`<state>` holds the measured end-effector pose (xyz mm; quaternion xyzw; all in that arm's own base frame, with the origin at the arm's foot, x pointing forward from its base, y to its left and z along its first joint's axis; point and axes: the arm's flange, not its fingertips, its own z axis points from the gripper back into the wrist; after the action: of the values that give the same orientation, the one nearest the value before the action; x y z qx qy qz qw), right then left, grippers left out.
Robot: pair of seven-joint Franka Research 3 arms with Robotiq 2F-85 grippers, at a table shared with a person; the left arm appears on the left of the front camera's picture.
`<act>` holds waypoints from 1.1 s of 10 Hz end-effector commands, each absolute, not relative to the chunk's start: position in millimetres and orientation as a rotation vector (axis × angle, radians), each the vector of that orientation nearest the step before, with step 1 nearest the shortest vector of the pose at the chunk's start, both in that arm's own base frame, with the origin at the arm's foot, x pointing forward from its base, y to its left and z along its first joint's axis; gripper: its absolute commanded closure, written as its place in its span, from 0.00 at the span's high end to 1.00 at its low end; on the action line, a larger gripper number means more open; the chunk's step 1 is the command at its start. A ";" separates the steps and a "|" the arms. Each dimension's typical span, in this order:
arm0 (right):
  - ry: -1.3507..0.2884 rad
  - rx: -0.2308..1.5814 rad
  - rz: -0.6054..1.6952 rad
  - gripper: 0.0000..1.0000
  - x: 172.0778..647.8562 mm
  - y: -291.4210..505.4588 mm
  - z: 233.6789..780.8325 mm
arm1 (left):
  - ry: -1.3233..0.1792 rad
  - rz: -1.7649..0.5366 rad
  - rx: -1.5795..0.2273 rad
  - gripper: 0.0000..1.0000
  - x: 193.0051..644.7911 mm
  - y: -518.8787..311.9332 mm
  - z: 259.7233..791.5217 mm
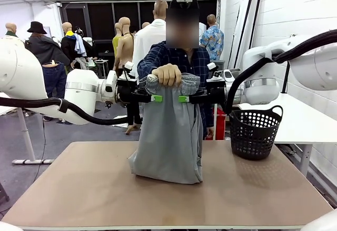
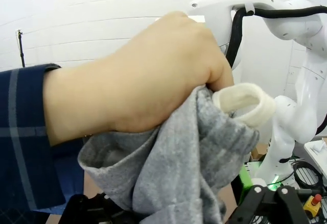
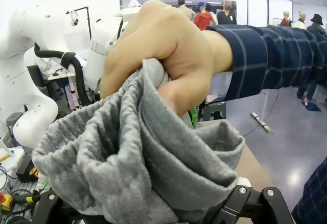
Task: Fold the training pants.
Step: Release the ends of the Training pants and then grab the overlapped ends.
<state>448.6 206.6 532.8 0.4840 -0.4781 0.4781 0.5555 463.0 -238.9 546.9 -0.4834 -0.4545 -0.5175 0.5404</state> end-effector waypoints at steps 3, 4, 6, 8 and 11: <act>-1.120 1.196 1.123 0.56 456.3 199.8 546.3 | -1.156 -1.183 -1.120 0.27 469.5 -236.5 551.2; -1.123 1.208 1.128 0.37 457.6 199.9 548.0 | -1.162 -1.185 -1.123 0.09 471.0 -234.1 552.3; -1.111 1.232 1.146 0.00 457.4 201.6 553.0 | -1.187 -1.193 -1.116 0.00 470.7 -234.0 554.5; -1.091 1.229 1.151 0.00 456.7 201.8 552.5 | -1.225 -1.197 -1.106 0.00 466.6 -232.5 559.3; -1.034 1.214 1.144 0.00 460.7 200.4 545.0 | -1.201 -1.188 -1.154 0.00 465.7 -231.5 560.5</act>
<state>453.4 198.2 542.7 0.5100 -0.4578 0.4805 0.5472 468.6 -231.4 554.9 -0.4683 -0.4934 -0.5040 0.5323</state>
